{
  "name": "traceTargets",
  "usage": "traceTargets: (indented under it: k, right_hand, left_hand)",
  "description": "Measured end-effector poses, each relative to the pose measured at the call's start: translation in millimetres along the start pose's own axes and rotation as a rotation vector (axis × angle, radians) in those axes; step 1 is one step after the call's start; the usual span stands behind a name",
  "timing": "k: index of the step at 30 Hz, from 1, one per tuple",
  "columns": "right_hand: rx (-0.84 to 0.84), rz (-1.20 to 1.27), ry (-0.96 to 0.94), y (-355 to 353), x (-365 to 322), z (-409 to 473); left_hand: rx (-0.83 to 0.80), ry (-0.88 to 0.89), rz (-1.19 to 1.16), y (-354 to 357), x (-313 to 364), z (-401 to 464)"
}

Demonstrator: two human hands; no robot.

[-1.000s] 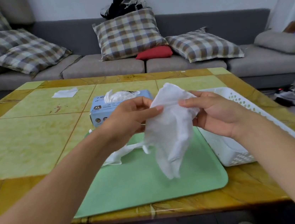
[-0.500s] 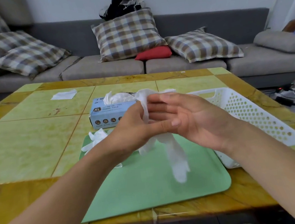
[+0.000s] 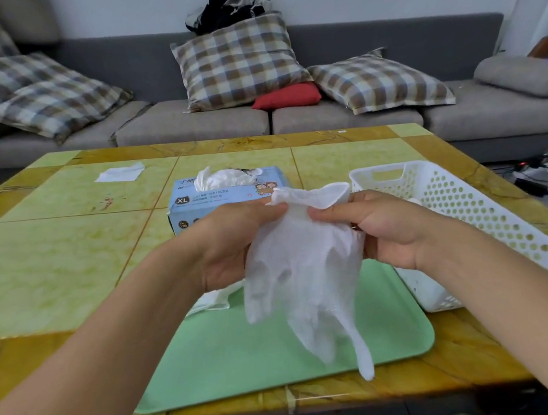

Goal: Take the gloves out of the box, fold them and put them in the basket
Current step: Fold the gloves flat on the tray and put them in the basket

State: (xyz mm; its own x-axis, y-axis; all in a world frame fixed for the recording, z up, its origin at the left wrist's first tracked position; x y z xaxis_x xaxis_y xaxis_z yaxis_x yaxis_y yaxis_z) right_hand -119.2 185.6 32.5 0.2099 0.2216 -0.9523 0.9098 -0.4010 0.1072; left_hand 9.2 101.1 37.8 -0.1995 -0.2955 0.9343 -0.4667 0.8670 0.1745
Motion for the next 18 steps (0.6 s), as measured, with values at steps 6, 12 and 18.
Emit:
traceTargets:
  k: [6,12,18]
  right_hand:
    - [0.145,0.010,-0.157,-13.9,-8.3,17.2]
    - [0.153,-0.214,-0.848,-9.0,-77.5,-28.1]
    - [-0.043,-0.923,-0.473,-13.1,5.3,-3.3]
  left_hand:
    - [0.319,0.233,0.421,-31.9,5.9,18.8]
    - [0.356,0.883,0.684,-0.5,65.4,-12.9]
    - [0.069,0.550,1.140,-13.2,-11.9,16.5]
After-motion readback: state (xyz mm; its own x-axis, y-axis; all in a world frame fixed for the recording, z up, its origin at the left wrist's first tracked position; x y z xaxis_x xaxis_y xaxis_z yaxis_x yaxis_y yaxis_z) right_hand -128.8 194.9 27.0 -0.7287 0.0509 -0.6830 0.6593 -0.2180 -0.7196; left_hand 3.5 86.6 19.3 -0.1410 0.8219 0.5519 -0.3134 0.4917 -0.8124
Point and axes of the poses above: each hand's wrist, its own z-axis towards the middle knuckle, its own y-axis out of the palm, x = y × z, the point moved 7 cm from there along z, towards the middle knuckle, and after that the axes turned 6 degrees about z, right-handed, at the moved point
